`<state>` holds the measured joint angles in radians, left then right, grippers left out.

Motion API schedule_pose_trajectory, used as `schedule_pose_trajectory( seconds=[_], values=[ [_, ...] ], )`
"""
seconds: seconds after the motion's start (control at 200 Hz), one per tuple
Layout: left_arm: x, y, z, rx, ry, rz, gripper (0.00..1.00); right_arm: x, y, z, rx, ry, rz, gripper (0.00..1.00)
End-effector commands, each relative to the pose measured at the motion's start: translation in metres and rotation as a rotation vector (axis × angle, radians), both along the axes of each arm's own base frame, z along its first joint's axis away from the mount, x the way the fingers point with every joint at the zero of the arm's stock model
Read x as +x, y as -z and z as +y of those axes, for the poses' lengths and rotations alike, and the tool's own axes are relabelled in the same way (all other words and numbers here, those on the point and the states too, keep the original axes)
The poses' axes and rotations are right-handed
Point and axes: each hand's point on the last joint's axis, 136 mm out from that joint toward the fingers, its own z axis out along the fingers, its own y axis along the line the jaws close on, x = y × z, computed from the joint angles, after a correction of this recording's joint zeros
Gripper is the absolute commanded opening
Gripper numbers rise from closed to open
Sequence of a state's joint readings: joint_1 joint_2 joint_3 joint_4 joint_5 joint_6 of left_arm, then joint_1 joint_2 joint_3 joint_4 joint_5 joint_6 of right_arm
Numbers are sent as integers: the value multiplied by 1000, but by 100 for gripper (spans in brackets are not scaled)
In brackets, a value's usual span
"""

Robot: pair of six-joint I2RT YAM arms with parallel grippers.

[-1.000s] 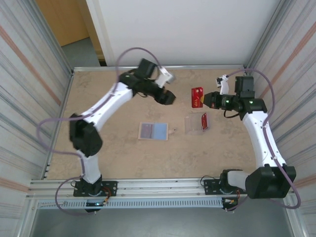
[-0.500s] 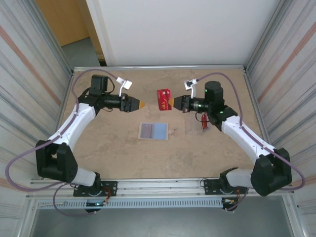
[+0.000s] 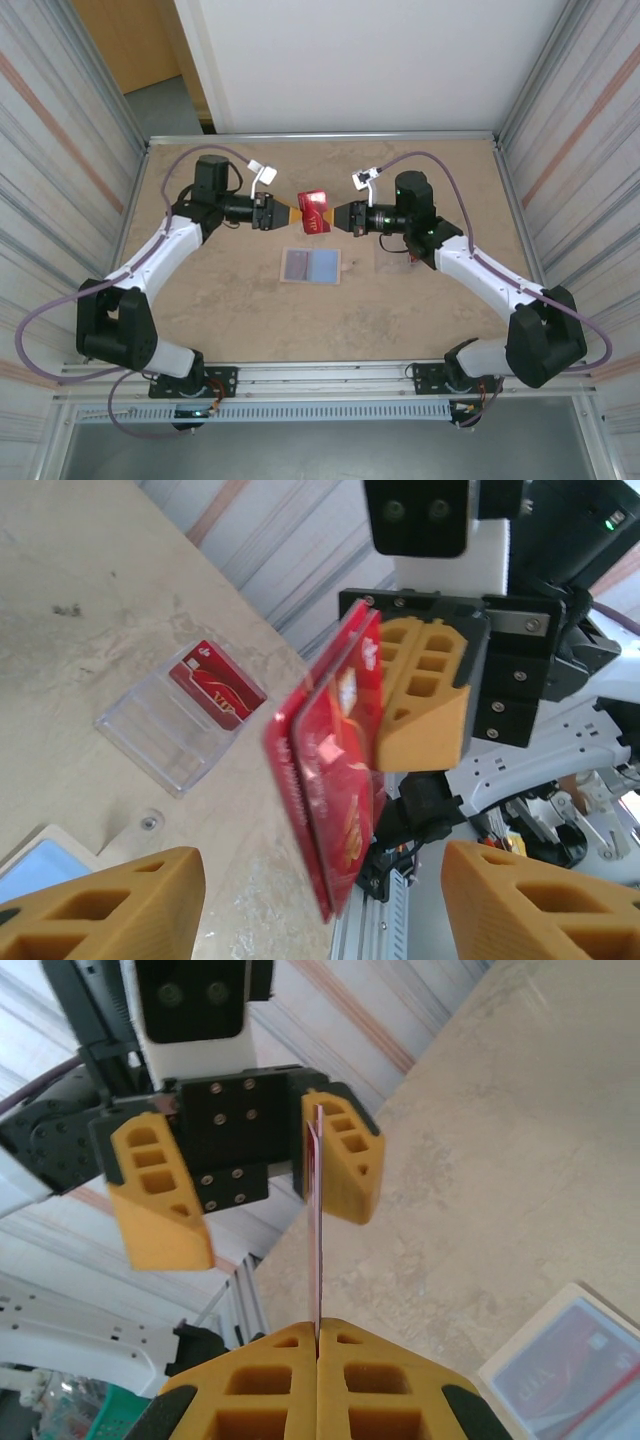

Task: Put the credit cards into the card holder
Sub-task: Place several credit cards in the storage box.

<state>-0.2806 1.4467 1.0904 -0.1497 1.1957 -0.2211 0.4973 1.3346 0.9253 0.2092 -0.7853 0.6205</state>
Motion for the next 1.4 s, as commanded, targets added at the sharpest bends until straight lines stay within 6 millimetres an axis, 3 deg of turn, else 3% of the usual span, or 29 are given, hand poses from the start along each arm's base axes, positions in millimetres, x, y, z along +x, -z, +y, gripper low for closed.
schedule_pose_trajectory(
  seconds=[0.0, 0.155, 0.311, 0.471, 0.626, 0.882, 1.393],
  values=[
    [2, 1, -4, -11, 11, 14, 64, 10, 9, -29, -61, 87, 35, 0],
    [9, 22, -9, 67, -42, 30, 63, 16, 39, -107, -268, 310, 175, 0],
    [10, 36, -20, 114, -43, 50, 62, -4, 77, -177, -562, 451, 334, 0],
    [7, 42, -28, 139, -27, 68, 62, -19, 102, -208, -678, 494, 443, 0],
    [8, 47, -25, 170, -37, 47, 62, -22, 115, -227, -791, 533, 472, 0],
    [7, 47, -22, 172, -39, 39, 62, -6, 125, -239, -889, 545, 462, 0],
    [8, 50, -19, 177, -44, 34, 62, 31, 149, -236, -964, 519, 444, 0]
  ],
)
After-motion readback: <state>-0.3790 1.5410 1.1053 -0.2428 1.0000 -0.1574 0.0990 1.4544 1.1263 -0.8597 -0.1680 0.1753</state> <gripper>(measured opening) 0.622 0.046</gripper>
